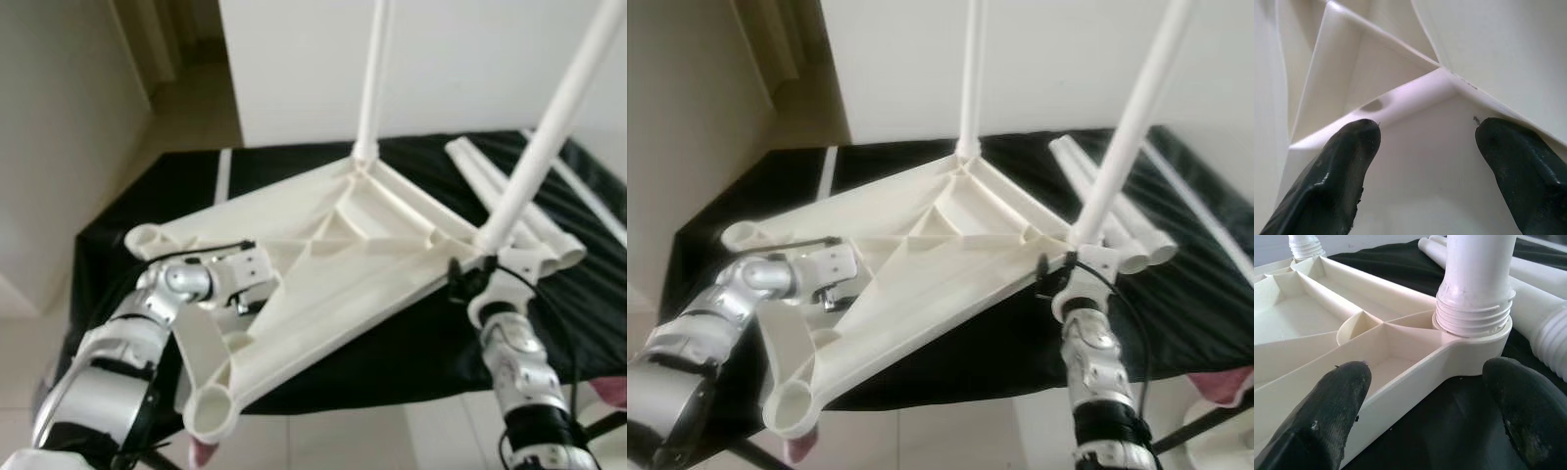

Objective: Building children table

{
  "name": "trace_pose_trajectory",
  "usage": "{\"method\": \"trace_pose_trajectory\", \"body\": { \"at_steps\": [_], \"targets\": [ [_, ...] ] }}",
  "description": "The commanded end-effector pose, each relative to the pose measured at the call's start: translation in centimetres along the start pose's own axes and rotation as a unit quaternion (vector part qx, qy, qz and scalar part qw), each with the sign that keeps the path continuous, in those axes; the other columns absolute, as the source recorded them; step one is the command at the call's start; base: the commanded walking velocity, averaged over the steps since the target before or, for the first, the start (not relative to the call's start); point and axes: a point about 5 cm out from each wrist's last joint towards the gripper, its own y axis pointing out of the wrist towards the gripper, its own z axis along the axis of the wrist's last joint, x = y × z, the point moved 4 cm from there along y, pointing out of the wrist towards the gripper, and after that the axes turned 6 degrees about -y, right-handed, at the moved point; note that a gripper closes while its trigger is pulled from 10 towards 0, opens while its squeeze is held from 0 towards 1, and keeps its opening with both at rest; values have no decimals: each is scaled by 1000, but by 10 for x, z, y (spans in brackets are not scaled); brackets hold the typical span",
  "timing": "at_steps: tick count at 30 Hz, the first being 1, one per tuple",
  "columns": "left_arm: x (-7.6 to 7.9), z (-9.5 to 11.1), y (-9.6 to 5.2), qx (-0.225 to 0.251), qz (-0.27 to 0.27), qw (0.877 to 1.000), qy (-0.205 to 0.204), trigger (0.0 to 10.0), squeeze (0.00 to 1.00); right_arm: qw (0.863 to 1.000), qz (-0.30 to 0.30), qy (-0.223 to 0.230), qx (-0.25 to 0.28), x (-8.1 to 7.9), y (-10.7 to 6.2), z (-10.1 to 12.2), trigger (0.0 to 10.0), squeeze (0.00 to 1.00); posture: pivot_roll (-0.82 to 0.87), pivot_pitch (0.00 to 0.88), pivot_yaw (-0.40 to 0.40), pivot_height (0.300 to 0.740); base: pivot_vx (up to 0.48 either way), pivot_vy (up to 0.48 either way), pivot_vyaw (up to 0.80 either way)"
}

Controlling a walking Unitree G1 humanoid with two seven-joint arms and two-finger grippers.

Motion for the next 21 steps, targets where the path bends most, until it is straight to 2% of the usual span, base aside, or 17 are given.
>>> {"method": "trace_pose_trajectory", "body": {
  "at_steps": [1,3,5,7,9,10,11,15,19,21],
  "targets": [
    [9,22,7,48,-23,999,12,10000,0,995,75,32,-57,-38,1,-27,10000,0,5,0,43,740,0,0,0],
    [13,28,8,60,-32,998,16,10000,0,993,94,43,-53,-47,4,-25,10000,0,7,0,42,740,0,0,0],
    [14,30,8,64,-36,997,19,10000,0,993,99,43,-51,-50,5,-23,10000,0,7,0,42,740,0,0,0],
    [23,39,10,79,-54,995,30,10000,0,989,124,59,-53,-64,10,-19,10000,0,10,0,40,740,0,0,0],
    [35,50,12,99,-78,992,33,10000,0,988,139,45,-57,-75,15,-17,10000,0,11,0,41,740,0,0,0],
    [35,50,12,99,-78,992,33,10000,0,988,139,45,-57,-75,15,-17,10000,0,11,0,41,740,0,0,0],
    [44,58,15,113,-86,989,39,10000,0,987,150,34,-53,-83,20,-12,10000,0,14,0,39,740,0,0,0],
    [49,62,18,118,-87,988,41,10000,0,986,156,28,-44,-87,22,-7,10000,0,14,0,39,740,0,0,0],
    [51,63,18,114,-87,989,46,10000,0,982,179,55,-26,-95,24,3,10000,0,14,0,43,740,0,0,0],
    [54,65,14,115,-101,987,53,10000,0,981,190,37,-17,-100,25,6,10000,0,8,0,47,740,0,0,0]
  ]
}}
